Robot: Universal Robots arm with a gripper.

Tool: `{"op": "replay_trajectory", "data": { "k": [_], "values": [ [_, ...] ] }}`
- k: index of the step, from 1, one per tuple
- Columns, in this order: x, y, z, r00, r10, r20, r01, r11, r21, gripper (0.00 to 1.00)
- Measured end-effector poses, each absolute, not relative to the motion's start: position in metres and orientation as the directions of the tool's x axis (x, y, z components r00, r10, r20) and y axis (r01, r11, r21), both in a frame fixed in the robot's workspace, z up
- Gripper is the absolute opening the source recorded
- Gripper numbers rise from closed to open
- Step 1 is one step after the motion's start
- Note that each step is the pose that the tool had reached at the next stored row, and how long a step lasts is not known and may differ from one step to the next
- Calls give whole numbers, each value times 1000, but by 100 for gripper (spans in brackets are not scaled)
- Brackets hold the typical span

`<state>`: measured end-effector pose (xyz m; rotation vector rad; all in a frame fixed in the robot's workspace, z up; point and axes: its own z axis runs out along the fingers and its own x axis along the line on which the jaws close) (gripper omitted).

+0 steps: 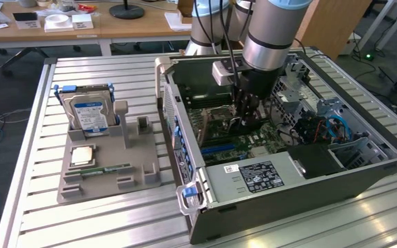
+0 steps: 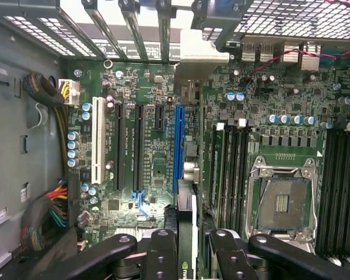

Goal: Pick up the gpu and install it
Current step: 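Insert the gpu into the slot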

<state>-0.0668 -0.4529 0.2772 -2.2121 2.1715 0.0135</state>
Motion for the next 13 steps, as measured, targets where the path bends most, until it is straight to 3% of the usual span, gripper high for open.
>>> {"op": "replay_trajectory", "data": {
  "k": [13],
  "values": [
    [-71,-453,273,19,-999,-36,-1000,-18,-24,26]
  ]
}}
